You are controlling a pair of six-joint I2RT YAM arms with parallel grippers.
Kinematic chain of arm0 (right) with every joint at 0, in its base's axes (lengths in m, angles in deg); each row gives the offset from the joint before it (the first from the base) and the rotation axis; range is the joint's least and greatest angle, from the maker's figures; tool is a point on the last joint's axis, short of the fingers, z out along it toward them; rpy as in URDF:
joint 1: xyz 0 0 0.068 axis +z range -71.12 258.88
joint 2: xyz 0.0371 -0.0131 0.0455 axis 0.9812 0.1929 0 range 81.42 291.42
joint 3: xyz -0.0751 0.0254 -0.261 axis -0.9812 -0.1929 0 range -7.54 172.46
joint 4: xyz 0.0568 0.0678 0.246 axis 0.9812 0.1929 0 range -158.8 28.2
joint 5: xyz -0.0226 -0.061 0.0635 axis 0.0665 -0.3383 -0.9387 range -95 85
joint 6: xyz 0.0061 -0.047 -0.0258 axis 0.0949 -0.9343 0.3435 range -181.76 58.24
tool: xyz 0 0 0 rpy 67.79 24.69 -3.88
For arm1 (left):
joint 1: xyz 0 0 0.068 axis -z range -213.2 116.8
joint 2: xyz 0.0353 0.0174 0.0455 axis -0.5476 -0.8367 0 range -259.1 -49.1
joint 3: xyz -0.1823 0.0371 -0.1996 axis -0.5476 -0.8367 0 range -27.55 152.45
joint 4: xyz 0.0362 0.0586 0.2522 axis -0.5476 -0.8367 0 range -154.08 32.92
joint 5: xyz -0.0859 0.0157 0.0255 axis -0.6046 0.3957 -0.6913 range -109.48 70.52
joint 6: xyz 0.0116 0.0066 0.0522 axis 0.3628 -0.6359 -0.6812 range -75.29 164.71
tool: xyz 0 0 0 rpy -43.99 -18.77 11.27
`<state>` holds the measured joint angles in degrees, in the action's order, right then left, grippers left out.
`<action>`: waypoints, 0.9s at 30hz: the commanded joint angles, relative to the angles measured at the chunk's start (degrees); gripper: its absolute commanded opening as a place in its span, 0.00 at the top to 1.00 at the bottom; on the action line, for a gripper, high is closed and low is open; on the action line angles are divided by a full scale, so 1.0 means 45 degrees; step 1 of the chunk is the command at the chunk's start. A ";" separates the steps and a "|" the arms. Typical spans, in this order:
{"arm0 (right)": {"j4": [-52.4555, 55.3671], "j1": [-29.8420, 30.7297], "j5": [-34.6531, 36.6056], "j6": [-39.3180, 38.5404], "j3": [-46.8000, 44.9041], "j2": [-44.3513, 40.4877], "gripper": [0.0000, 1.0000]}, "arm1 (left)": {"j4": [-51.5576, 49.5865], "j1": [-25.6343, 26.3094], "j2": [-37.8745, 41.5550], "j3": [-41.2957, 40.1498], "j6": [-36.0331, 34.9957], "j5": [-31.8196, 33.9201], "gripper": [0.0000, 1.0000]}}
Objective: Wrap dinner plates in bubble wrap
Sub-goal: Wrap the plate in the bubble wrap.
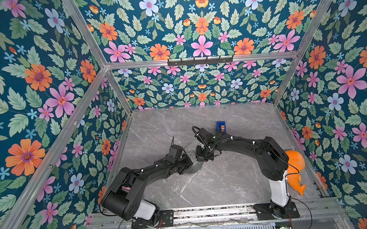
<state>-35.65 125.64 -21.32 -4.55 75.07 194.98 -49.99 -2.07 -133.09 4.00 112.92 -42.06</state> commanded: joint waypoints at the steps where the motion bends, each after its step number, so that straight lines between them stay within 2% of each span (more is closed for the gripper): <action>1: -0.0288 0.0016 -0.0079 0.0433 -0.0575 -0.0196 0.96 | -0.0151 0.0015 -0.0008 0.0116 -0.0055 0.0044 1.00; 6: -0.1254 0.0010 -0.0428 0.0653 -0.0841 0.0185 1.00 | -0.0097 0.0132 0.0052 0.0118 -0.0025 -0.0067 1.00; 17: -0.2349 -0.0007 -0.0771 0.1452 -0.1437 0.0704 1.00 | -0.0091 0.0814 0.0183 0.0499 0.0307 -0.0254 1.00; 27: -0.2352 -0.0040 -0.0442 0.1434 -0.1654 -0.0117 1.00 | 0.0768 0.0874 -0.0739 -0.0841 0.0989 -0.0390 1.00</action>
<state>-47.80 125.42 -25.40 1.07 67.64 196.12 -44.79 1.76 -135.67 1.36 116.30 -43.90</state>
